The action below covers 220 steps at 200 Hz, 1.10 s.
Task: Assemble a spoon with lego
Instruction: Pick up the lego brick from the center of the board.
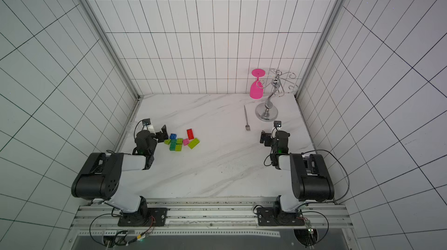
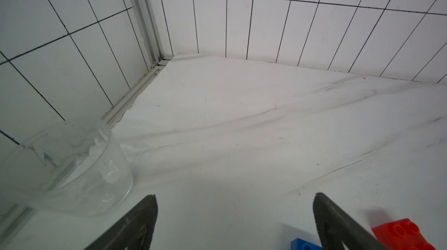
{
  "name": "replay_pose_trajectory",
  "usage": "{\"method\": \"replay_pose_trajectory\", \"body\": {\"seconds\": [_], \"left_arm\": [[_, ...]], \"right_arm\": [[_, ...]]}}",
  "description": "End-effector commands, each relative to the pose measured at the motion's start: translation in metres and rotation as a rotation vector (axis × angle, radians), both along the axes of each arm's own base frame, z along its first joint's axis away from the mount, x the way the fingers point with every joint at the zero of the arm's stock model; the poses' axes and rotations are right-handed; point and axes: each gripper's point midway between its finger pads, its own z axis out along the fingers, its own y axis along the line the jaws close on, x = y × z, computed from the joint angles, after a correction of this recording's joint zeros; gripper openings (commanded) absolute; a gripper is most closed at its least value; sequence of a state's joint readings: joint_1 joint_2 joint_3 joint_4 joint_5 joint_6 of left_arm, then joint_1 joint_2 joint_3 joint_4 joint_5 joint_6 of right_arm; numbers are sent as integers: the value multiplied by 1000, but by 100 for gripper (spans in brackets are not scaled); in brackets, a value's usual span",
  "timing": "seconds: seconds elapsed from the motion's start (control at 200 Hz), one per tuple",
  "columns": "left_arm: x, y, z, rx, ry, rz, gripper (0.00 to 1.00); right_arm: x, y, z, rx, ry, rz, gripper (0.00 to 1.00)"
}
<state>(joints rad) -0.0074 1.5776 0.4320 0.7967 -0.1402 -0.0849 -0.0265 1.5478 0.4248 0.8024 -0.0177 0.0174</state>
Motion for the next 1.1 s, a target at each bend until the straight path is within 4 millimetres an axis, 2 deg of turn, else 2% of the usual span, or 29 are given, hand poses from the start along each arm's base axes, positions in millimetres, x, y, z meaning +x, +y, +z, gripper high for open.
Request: {"method": "replay_pose_trajectory", "body": {"seconds": [0.0, 0.9, 1.015, 1.094], "left_arm": [[-1, 4, 10, 21, -32, 20, 99], [1, 7, 7, -6, -11, 14, 99], [-4, 0, 16, 28, -62, -8, 99], [-11, -4, 35, 72, -116, 16, 99]], "right_arm": [[4, -1, 7, -12, -21, -4, 99], [5, -4, 7, 8, -19, -7, 99], [5, -3, 7, -11, -15, -10, 98], [5, -3, 7, -10, -15, -9, 99]]}}
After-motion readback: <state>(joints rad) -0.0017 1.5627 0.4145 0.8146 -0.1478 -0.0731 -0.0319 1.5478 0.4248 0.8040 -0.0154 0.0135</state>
